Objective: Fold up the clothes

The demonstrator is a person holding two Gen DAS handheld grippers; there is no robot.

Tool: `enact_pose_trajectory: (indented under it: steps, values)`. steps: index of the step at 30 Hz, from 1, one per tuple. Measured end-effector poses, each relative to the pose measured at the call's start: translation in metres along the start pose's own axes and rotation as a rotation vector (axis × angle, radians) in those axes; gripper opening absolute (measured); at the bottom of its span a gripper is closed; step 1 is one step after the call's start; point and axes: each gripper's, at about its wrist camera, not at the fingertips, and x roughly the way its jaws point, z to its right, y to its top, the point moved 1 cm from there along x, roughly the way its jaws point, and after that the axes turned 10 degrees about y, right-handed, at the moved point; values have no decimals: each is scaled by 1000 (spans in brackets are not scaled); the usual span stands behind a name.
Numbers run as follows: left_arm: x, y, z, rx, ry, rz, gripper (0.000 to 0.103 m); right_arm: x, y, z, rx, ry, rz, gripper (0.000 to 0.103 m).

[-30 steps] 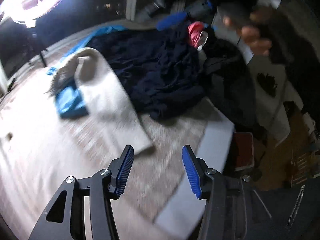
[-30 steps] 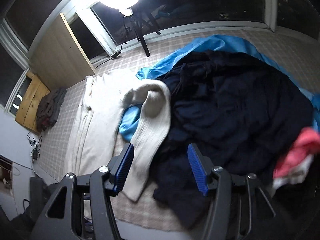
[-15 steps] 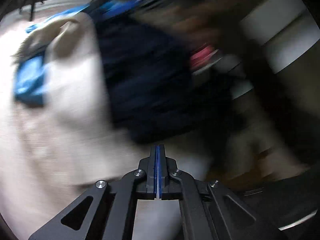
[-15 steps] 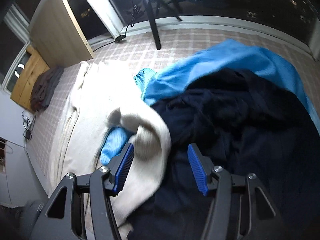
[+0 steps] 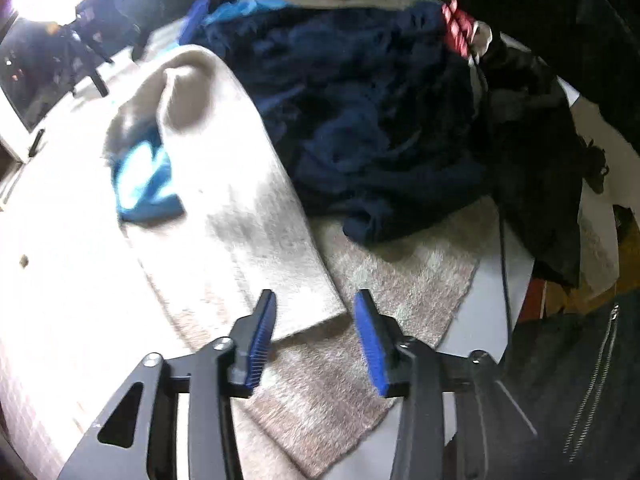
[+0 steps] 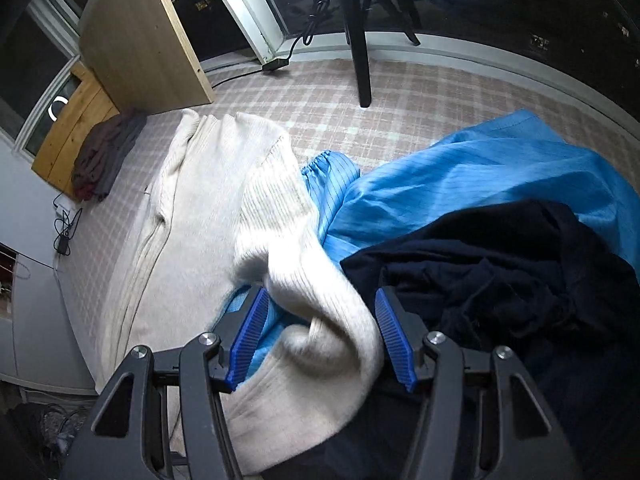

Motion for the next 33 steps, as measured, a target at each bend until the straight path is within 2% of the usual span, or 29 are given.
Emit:
enact_pose_trajectory:
  steps: [1,4,6,7,8,9,10,12,13,15,19,23,29,33]
  values:
    - [4,1,5,27,19,-1,50,-2,-1,2,3,2,4,55]
    - [17,2,15,82,86,-22,52,-10,-3,7,4,3,21,55]
    - [19,1,13,72,69,-5,49,-16,-3,12,7,8,34,56]
    - [19,0,10,62,59,4,42,-17,-2,15,10,9,38,55]
    - [18,-1,6,48,60,13,21,-18,0,17,11,12,42,55]
    - [17,-1,1,22,48,14,4,-18,4,19,10,15,44,55]
    - [14,0,-9,-45,-19,-5,6,-17,8,21,8,19,45,55]
    - [1,3,-26,-211,-243,-1,6,-10,18,23,-3,42,36,56]
    - [-14,5,-28,-256,-314,36,6,-3,25,23,-10,65,26,55]
    - [-44,9,-19,-264,-410,104,6,13,36,24,-21,102,3,55]
    - [-82,13,9,-189,-426,182,6,59,53,27,-30,128,-66,55]
    - [-82,5,4,-247,-447,173,6,93,64,22,-48,121,-101,55]
    - [-84,-13,5,-272,-428,152,6,95,79,3,-97,114,-51,49]
    - [-77,-13,9,-281,-404,140,6,90,84,-9,-122,170,-59,45]
